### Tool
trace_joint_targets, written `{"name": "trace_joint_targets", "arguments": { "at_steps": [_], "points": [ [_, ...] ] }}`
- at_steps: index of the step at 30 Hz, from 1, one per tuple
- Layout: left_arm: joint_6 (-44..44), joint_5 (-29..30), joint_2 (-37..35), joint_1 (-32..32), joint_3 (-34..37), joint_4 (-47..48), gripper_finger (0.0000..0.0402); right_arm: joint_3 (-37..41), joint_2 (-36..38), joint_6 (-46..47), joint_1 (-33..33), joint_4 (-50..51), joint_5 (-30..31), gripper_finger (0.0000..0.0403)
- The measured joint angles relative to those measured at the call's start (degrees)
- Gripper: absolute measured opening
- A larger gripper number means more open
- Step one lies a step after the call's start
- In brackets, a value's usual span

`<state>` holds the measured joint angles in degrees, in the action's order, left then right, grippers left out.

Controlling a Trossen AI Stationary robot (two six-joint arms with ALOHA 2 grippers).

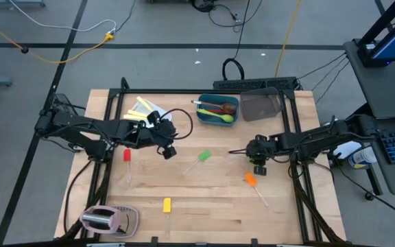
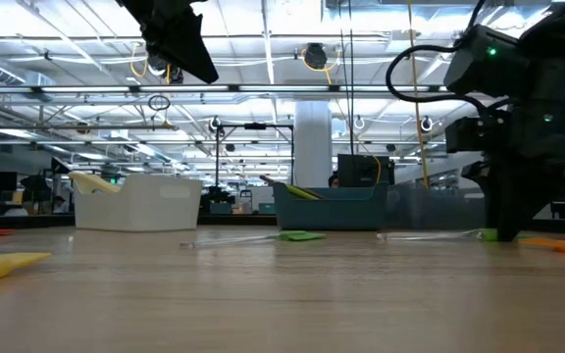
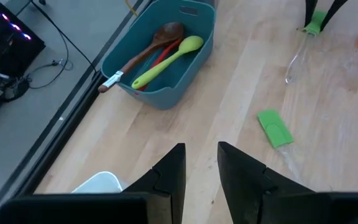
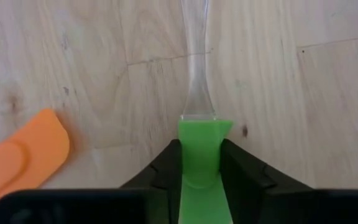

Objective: Pick & Place Kitchen Items
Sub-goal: Put the right green spatula into the black bin

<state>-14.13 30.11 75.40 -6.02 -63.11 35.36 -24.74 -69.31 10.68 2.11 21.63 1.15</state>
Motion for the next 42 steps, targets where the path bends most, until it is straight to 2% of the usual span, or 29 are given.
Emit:
{"name": "trace_joint_targets", "arguments": {
  "at_steps": [4,9,16,22,27,33,36,42],
  "points": [
    [0.8,0.0,0.0,0.0,0.0,0.0,0.0097,-2.0,2.7,-1.8,0.0,0.6,2.8,0.0085],
    [0.9,0.0,0.0,0.0,0.0,-0.1,0.0097,-4.1,7.0,-9.0,-0.5,0.7,9.5,0.0085],
    [0.9,0.0,0.0,0.0,0.0,-0.3,0.0097,-5.4,13.3,-17.6,-4.8,1.3,15.4,0.0085],
    [1.0,0.0,0.0,0.0,0.0,-0.5,0.0097,-8.5,17.7,-29.2,-12.1,1.8,17.3,0.0086],
    [1.9,0.0,0.0,0.0,0.0,-1.4,0.0097,-12.1,18.2,-42.4,-20.6,1.7,22.8,0.0086],
    [3.2,0.0,0.0,0.0,0.0,-2.5,0.0097,-13.5,16.7,-52.1,-32.7,1.8,18.4,0.0086],
    [3.5,0.0,0.0,0.0,0.0,-2.5,0.0097,-13.5,15.6,-54.6,-39.4,2.2,13.7,0.0086],
    [3.5,0.0,0.0,0.0,0.0,-2.5,0.0097,-13.5,11.5,-58.3,-52.0,3.6,8.1,0.0086]
  ]
}}
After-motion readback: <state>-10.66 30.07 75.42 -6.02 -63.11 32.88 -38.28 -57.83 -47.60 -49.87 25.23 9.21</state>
